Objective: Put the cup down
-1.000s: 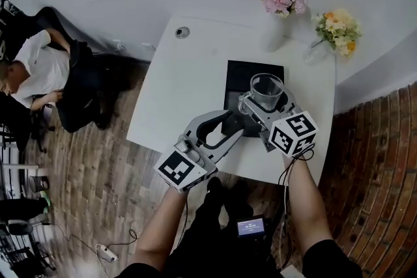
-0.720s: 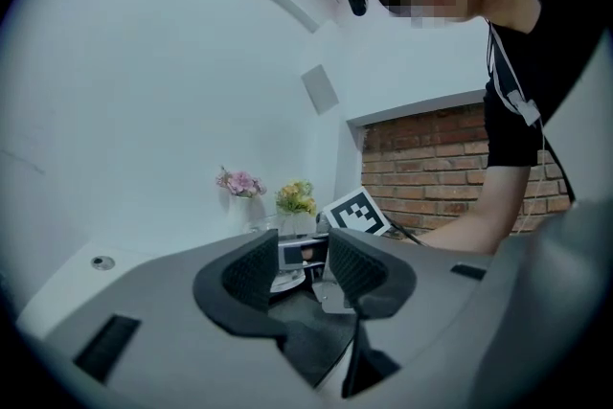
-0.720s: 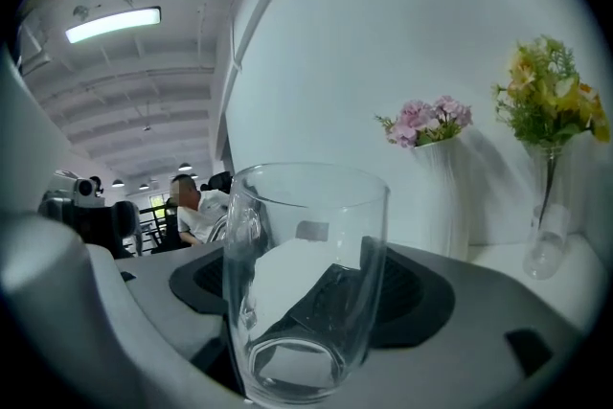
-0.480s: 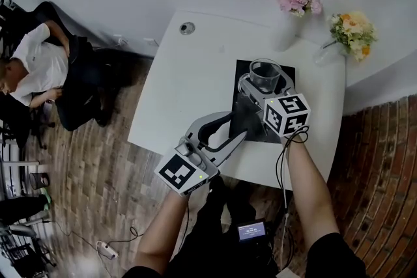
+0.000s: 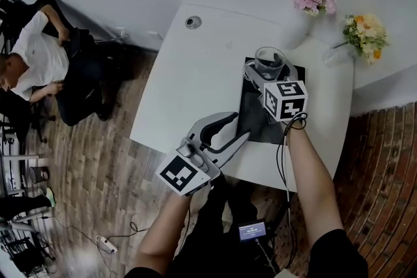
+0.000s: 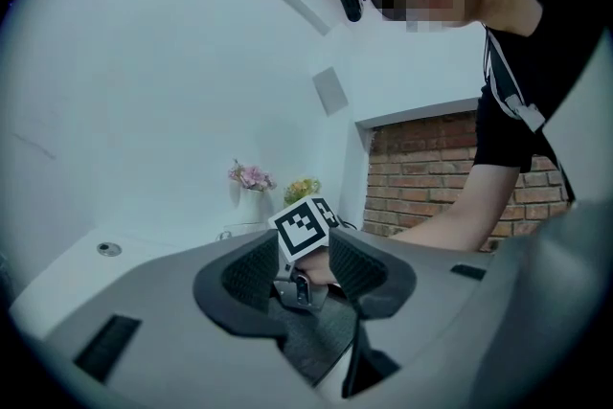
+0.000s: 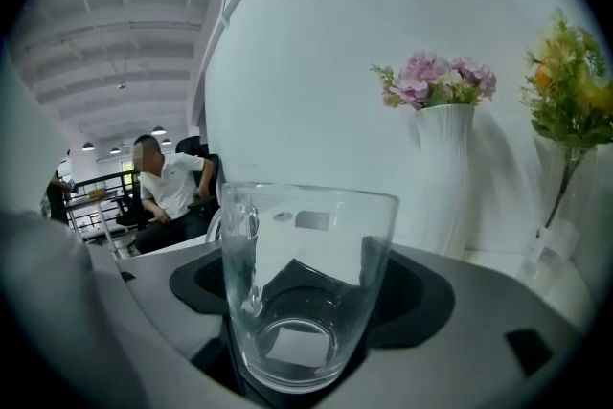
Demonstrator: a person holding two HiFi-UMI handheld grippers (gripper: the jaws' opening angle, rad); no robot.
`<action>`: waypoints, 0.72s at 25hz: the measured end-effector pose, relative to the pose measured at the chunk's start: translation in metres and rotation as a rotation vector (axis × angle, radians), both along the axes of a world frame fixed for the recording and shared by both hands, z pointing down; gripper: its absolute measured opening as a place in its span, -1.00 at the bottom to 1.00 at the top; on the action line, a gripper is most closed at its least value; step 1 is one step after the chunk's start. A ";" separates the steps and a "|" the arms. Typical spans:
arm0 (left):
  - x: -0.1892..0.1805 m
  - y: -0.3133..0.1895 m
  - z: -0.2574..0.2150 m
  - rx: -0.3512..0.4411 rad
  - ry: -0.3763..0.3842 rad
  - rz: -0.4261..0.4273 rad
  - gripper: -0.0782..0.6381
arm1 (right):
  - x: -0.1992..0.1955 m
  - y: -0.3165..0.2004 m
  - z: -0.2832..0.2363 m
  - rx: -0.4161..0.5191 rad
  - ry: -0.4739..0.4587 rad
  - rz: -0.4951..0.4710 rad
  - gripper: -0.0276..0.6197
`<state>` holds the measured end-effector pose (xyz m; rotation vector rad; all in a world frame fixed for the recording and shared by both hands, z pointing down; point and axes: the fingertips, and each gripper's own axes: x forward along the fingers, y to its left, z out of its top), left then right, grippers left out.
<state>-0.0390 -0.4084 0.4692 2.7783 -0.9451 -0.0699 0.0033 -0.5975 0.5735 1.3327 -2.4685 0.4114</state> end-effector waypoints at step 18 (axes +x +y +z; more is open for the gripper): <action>-0.002 -0.002 0.006 -0.015 0.015 0.007 -0.35 | -0.003 0.003 0.008 0.093 0.167 -0.016 0.32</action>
